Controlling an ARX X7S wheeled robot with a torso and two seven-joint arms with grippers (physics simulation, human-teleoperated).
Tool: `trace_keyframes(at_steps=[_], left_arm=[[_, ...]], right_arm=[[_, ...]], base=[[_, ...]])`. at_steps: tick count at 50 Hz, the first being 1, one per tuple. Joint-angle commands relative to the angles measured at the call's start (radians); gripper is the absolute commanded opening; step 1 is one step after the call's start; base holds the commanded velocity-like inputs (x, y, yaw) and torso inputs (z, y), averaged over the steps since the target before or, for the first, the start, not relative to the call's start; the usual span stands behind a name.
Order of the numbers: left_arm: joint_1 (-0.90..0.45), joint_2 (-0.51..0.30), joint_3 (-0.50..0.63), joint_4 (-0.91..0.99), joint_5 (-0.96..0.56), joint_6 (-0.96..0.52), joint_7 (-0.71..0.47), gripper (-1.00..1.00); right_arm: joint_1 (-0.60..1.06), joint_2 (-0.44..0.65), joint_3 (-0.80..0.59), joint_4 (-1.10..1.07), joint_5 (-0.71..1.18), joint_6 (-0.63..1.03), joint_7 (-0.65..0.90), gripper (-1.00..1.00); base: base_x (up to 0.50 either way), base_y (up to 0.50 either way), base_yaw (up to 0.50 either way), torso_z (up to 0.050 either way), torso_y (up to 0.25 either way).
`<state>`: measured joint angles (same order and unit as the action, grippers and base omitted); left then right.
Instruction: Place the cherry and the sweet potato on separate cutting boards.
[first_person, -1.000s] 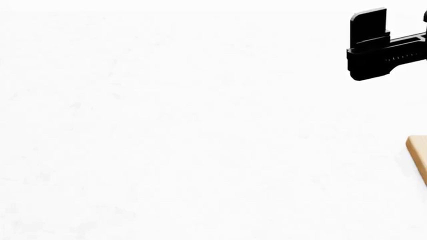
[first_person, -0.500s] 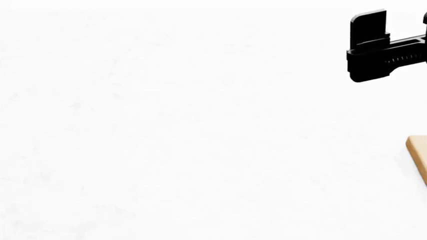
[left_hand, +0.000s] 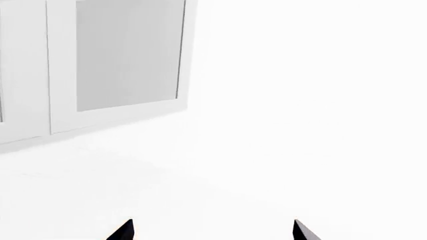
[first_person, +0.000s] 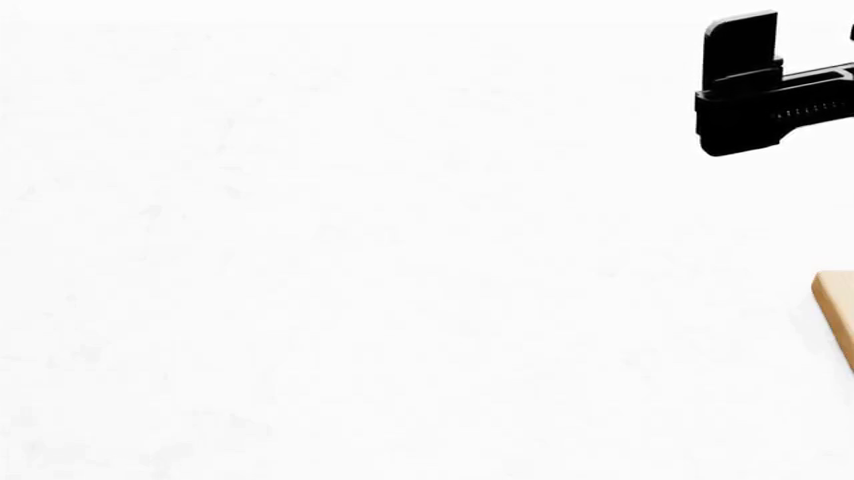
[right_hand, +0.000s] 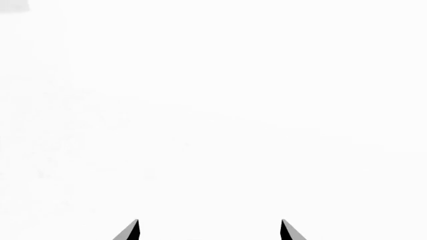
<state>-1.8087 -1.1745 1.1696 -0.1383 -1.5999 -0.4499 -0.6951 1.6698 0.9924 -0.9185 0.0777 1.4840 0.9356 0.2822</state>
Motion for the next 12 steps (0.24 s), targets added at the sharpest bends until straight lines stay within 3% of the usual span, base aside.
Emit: trace_keyframes(at_steps=[1, 12], left_arm=[[-0.06, 0.126, -0.029, -0.042, -0.049, -0.038, 0.066, 1.0], [-0.067, 0.25, -0.048, -0.107, -0.14, -0.059, 0.108, 1.0]], right_arm=[[-0.006, 0.003, 0.001, -0.01, -0.021, -0.019, -0.028, 1.0], [-0.033, 0.013, 0.013, -0.036, -0.061, -0.093, -0.072, 1.0]], base=[[0.0, 0.0, 0.0, 0.0, 0.0], [0.0, 0.0, 0.0, 0.0, 0.0]])
